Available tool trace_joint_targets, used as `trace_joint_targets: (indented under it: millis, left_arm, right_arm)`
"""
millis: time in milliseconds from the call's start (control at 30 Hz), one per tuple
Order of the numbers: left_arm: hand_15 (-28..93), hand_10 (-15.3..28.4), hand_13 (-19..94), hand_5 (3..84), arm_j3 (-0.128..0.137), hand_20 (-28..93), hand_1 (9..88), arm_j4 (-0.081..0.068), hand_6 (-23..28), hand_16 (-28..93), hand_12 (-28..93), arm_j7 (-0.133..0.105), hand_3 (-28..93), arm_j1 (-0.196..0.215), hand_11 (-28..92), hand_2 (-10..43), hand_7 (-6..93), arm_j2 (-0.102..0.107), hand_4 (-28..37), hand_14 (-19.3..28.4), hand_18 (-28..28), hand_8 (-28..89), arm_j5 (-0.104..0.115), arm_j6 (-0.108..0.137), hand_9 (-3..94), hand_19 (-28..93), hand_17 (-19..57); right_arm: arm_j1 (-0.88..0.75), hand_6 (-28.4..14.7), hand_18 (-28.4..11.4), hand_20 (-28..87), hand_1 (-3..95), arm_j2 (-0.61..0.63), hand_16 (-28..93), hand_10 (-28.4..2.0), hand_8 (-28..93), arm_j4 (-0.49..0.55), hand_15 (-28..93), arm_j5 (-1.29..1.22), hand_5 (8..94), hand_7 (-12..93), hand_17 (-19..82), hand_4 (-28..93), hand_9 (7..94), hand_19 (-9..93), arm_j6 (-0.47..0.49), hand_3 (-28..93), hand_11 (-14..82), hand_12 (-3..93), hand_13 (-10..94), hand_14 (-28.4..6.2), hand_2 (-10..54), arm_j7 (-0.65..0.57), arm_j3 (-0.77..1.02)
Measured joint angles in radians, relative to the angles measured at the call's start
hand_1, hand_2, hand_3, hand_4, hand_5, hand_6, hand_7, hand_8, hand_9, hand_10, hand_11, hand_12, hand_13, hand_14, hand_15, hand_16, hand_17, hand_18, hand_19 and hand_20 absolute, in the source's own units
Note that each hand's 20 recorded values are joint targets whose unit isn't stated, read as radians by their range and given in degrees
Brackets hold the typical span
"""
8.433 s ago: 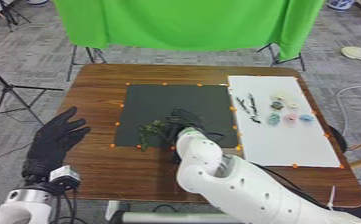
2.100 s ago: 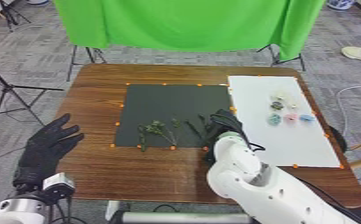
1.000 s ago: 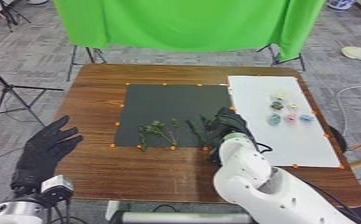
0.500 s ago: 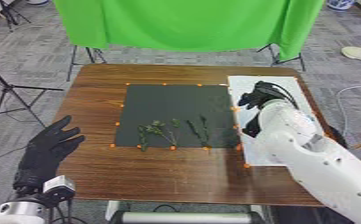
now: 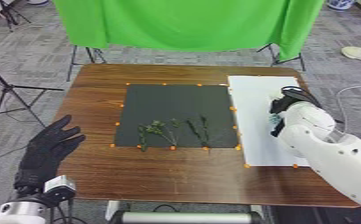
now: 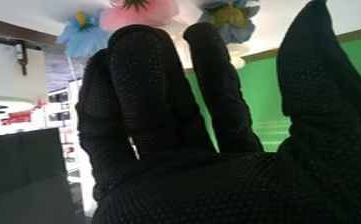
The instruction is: Arrange flowers
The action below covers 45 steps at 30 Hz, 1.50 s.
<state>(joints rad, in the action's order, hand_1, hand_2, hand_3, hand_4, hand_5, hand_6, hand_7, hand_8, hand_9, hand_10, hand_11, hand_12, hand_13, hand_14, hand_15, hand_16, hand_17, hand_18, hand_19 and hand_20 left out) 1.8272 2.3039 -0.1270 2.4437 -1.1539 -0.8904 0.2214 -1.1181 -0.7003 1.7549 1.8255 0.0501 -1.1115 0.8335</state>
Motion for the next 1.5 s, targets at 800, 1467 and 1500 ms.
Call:
trace_joint_targets:
  millis: [800,1467,1500]
  left_arm:
    - [53,20.2,25,34.5,-0.005,4,23.7,-0.006,8.6,-10,10,0.007,81,-0.022,29,5.1,15.6,-0.003,-21.4,26.7,23.6,-10,-0.001,-0.003,34.3,57,-11.4]
    - [53,20.2,25,34.6,-0.011,4,23.8,-0.009,8.7,-10,10,0.010,81,-0.033,29,5.1,15.5,-0.003,-21.6,26.6,23.5,-11,-0.001,-0.005,34.3,57,-11.4]
    - [53,20.2,25,34.6,-0.011,4,23.8,-0.009,8.6,-10,10,0.010,81,-0.033,30,5.1,15.6,-0.003,-21.5,26.6,23.5,-11,-0.001,-0.005,34.3,57,-11.5]
  right_arm:
    - [-0.007,-7.3,-28.4,25,32.4,-0.037,10,-22.2,-14,-0.008,78,-0.001,59.7,22,34,-25,61.5,93,0.017,90,23.3,13.7,68,-14.4,-8.8,-0.028,-0.031]
    - [0.010,-4.4,-27.6,31,48.7,-0.030,15,-12.4,-2,-0.005,72,0.047,70.6,30,39,-28,82.5,93,-0.052,80,18.7,24.9,78,-8.5,-9.5,-0.042,-0.107]
    - [0.011,-4.3,-27.5,31,49.8,-0.030,15,-11.7,-2,-0.008,72,0.048,71.0,30,39,-28,84.4,93,-0.061,80,16.4,27.1,78,-8.3,-9.5,-0.042,-0.110]
